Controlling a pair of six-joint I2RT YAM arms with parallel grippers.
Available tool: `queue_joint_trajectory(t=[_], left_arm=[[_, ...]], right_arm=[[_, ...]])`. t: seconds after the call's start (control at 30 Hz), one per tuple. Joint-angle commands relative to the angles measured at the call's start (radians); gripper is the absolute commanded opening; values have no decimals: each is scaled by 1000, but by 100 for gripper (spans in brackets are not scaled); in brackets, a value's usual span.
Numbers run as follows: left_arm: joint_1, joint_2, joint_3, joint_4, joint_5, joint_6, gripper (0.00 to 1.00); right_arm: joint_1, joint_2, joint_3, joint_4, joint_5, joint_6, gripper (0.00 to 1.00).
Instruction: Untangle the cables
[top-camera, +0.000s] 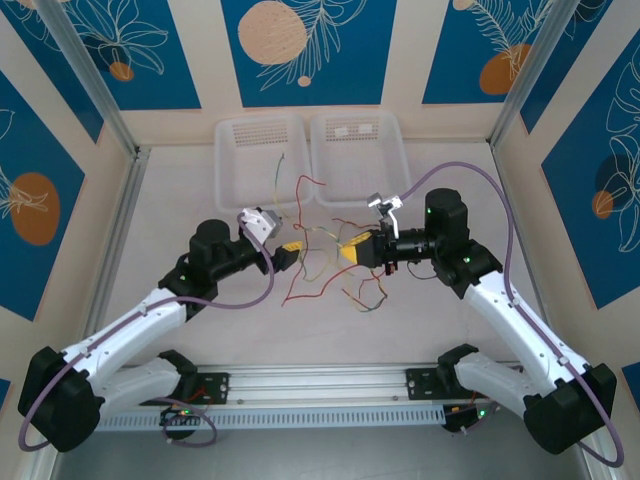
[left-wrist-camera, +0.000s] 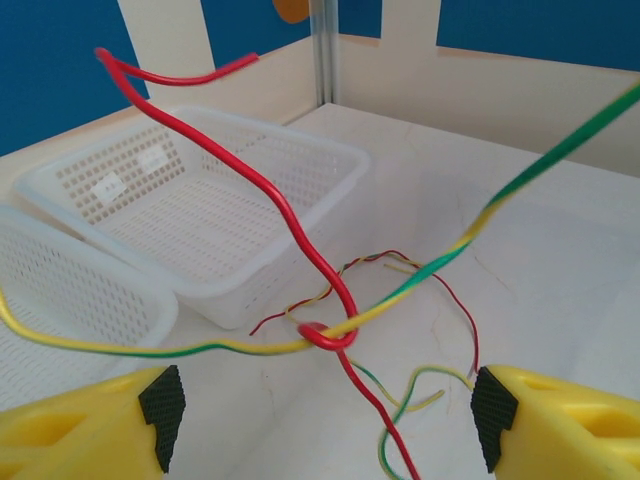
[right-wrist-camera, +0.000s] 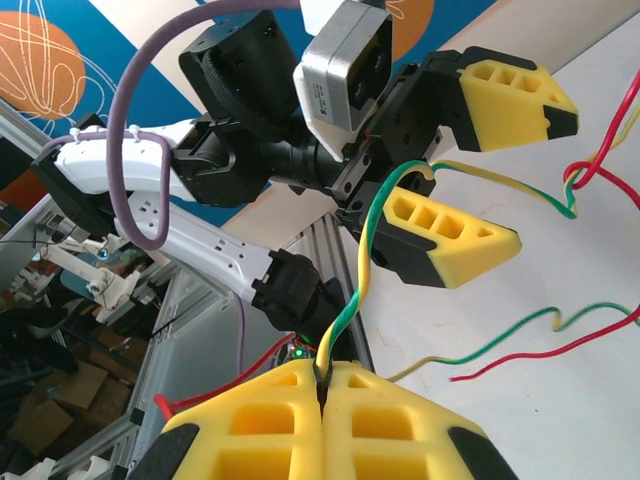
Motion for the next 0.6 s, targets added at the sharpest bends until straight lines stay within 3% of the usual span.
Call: queue_joint_trajectory(t=[0.0, 0.07, 0.13, 0.27, 0.47, 0.57], left_arm=[[-6, 8, -12, 53, -18, -22, 77], [-6, 15, -18, 74, -34, -25, 78], [-6, 33, -14, 87, -35, -23, 86], [-6, 90, 7, 135, -8, -18, 88], [-7, 174, 31, 191, -50, -6, 71], [-7, 179, 23, 222, -56, -6, 42]], right_arm=[[-3, -17, -5, 6, -36, 8, 0], [-4, -17, -10, 17, -43, 13, 0], [-3, -18, -14, 44, -60, 29, 0], [8, -11, -25, 90, -88, 51, 0], [16, -24, -25, 91, -86, 52, 0], [16, -39, -29, 72, -65, 41, 0]])
